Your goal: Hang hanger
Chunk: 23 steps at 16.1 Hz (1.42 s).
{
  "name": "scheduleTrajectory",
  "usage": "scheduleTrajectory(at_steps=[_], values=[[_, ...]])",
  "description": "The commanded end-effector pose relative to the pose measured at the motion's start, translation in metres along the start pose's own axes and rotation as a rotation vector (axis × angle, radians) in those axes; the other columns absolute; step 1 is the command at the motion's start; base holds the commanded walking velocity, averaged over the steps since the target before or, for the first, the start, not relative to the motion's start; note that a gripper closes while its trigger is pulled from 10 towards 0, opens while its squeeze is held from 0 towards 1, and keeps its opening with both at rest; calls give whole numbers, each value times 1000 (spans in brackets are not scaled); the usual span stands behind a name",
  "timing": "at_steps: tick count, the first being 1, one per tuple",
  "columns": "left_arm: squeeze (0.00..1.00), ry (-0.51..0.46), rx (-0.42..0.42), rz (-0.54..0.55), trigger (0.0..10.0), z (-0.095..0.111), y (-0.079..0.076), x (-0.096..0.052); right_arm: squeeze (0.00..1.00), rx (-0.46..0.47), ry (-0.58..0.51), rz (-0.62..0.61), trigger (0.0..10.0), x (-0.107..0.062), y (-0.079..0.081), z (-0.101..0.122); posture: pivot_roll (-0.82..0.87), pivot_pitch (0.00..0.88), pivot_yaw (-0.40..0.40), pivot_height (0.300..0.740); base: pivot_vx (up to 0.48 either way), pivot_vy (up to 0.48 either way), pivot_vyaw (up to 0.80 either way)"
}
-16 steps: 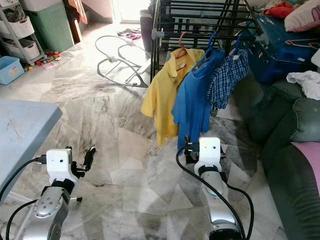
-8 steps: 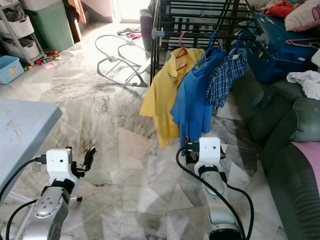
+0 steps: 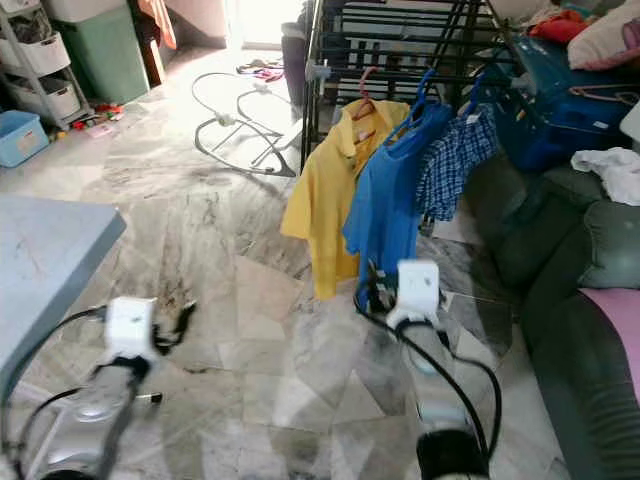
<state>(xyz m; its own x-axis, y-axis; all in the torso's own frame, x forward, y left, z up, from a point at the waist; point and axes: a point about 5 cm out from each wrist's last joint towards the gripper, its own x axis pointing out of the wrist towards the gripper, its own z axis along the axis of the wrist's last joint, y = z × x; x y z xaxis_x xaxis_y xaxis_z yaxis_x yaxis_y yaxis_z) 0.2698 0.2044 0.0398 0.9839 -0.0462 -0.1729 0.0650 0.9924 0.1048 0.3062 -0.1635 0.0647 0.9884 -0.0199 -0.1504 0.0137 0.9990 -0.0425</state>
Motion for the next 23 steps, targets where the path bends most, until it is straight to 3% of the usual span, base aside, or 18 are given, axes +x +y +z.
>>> scheduleTrajectory(at_steps=[1,3,4,7,8,9,10,11,17,21,22,23], values=[[0,-49,6,-12,10000,12,1,5,0,-9,-38,11,10000,2,0,9,-100,0,-50,740,0,0,0],[0,-125,-11,4,10000,26,0,10,0,-5,-64,-4,10000,3,-4,12,-106,0,-46,740,0,0,0],[0,-167,-40,23,10000,35,-7,9,0,-2,-76,-13,0,2,-6,14,-108,0,-42,740,0,0,0],[0,-173,-64,14,10000,30,-26,-1,0,3,-72,-15,0,-3,-5,9,-104,0,-38,740,0,0,0],[0,-160,-68,14,10000,26,-27,-3,0,-2,-71,-11,667,-4,-3,8,-104,0,-37,740,0,0,0],[0,-151,-63,15,10000,23,-28,-7,0,-11,-67,-8,10000,-6,-1,7,-104,10,-35,740,0,0,0],[0,-145,-67,26,10000,22,-27,-9,812,6,-64,-7,10000,-7,-2,6,-103,16,-37,740,0,0,0],[0,-141,-71,36,10000,22,-24,-9,1000,14,-64,-4,10000,-9,-2,6,-103,25,-35,740,0,0,0],[0,-158,-57,47,10000,32,-12,-9,1000,-8,-56,-27,10000,-18,-15,3,-114,71,-17,740,0,0,0],[0,-163,-76,-3,10000,33,-12,-8,980,7,-66,-20,10000,-20,-5,6,-124,77,-10,740,0,0,0],[0,-163,-76,-9,10000,33,-13,-7,255,5,-69,-7,10000,-20,-3,7,-125,77,-10,740,251,0,0],[0,-165,-81,-15,10000,33,-14,-6,0,3,-72,1,10000,-21,-1,7,-128,74,-10,740,330,0,0]])
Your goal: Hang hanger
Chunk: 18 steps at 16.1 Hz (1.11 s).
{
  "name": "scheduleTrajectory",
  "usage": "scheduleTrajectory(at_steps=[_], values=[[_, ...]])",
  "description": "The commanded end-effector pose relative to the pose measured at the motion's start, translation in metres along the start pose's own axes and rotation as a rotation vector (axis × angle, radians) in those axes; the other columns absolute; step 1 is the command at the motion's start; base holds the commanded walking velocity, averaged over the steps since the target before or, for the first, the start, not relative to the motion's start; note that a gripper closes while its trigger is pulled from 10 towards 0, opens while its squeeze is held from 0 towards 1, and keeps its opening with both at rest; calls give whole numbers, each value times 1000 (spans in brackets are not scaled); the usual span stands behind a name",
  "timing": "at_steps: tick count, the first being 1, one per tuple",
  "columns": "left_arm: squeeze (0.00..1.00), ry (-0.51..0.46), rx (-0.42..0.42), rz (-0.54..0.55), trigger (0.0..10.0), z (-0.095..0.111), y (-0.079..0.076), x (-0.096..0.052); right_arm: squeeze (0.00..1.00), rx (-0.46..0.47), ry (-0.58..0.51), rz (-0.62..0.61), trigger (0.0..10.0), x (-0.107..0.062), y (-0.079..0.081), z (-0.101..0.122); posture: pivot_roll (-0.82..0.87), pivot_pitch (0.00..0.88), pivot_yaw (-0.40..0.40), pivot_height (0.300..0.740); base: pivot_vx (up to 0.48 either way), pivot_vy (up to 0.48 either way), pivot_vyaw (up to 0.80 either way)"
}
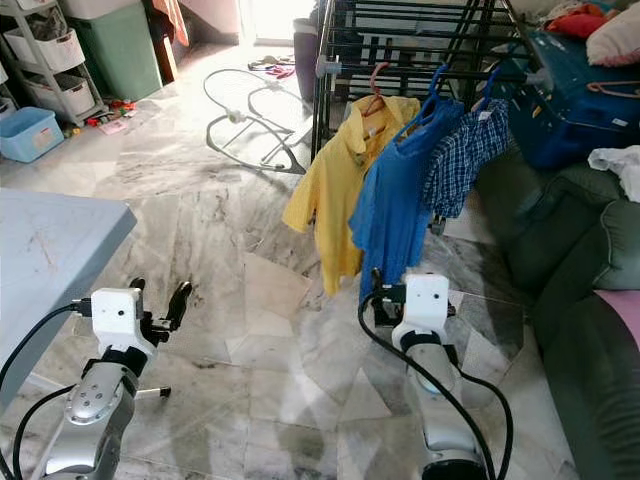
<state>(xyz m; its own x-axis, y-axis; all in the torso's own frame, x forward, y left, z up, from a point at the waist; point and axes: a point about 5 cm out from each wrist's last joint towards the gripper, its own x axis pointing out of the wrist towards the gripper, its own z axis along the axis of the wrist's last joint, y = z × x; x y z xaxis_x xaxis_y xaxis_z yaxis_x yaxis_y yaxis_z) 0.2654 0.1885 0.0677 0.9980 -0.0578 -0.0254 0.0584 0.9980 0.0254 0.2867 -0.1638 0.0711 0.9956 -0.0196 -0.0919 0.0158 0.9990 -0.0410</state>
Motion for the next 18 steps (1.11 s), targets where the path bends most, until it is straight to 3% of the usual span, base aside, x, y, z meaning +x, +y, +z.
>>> scheduleTrajectory(at_steps=[1,7,18], values=[[0,-15,-4,-17,10000,4,-2,3,0,1,-13,4,10000,0,1,5,-128,73,-11,740,341,0,0],[0,-14,-27,-46,10000,3,-11,5,0,20,-9,-1,10000,5,-2,9,-127,70,-23,740,380,0,0],[0,3,-32,-68,10000,-2,-20,6,0,13,10,24,10000,11,7,7,-113,61,-32,740,415,0,-710]])
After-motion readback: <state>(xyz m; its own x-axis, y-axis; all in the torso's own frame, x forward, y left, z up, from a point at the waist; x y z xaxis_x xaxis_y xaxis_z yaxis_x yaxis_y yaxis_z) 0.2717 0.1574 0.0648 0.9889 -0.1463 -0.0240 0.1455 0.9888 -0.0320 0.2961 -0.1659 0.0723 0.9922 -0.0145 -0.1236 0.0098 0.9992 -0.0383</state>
